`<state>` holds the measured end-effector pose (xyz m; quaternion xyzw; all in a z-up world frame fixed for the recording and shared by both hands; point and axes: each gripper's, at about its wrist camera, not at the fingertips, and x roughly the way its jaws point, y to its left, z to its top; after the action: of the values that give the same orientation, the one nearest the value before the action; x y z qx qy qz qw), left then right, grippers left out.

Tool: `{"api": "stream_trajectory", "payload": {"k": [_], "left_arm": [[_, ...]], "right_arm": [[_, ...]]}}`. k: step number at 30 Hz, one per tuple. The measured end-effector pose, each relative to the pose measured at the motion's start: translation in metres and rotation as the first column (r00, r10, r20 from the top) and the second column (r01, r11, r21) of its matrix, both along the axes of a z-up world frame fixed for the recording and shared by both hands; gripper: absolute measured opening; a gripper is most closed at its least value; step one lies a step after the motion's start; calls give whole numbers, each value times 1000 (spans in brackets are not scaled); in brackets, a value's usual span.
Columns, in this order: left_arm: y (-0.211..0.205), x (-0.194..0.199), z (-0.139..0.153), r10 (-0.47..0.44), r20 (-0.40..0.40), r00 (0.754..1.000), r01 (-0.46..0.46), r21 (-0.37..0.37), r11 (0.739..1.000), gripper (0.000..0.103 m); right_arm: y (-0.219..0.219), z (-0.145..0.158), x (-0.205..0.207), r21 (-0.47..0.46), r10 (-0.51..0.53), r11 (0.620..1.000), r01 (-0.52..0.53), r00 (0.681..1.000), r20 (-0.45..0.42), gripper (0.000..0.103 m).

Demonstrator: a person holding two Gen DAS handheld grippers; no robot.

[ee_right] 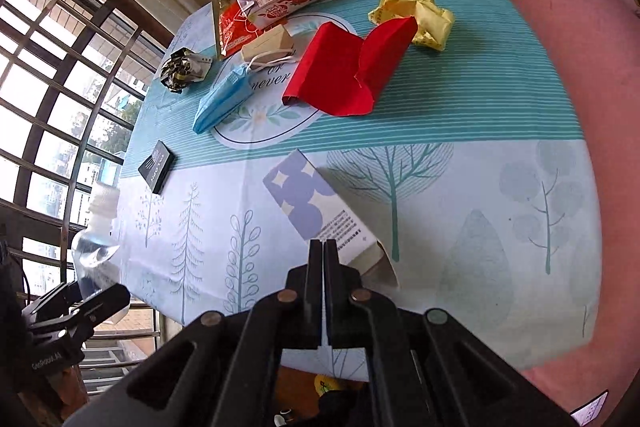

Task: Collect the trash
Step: 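Lift the bottle and box off the table with both tools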

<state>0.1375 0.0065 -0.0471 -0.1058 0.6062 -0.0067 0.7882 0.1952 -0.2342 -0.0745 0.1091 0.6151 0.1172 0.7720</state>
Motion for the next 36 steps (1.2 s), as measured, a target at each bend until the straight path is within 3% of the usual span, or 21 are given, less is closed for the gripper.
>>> {"api": "stream_trajectory", "payload": {"k": [1,3,5,6,16,20,28,36], "left_arm": [[4,-1,0,6,1,1000,-6,-1,1000,72],[11,-3,2,19,10,1000,-19,-1,1000,72],[16,-3,2,37,15,999,-37,-4,999,72],[18,-2,1,49,15,999,-49,-8,999,72],[24,4,-14,110,-11,994,-110,-25,994,72],[22,4,-17,114,-14,993,-115,-25,993,72],[24,-6,-14,103,-3,995,-103,-25,994,72],[32,-37,-13,50,10,999,-50,-20,999,72]], "right_arm": [[2,1,2,-9,10,1000,-10,1000,11,5],[8,1,7,-37,46,998,-45,999,24,29],[12,-2,11,-57,84,995,-82,996,24,46],[14,-4,13,-73,107,992,-105,994,22,47],[29,-37,22,-182,241,952,-246,969,-45,49],[27,-33,18,-170,236,957,-236,972,-21,40],[29,-15,0,-121,186,975,-185,983,-1,40],[58,5,-53,-45,186,982,-184,982,43,39]]}}
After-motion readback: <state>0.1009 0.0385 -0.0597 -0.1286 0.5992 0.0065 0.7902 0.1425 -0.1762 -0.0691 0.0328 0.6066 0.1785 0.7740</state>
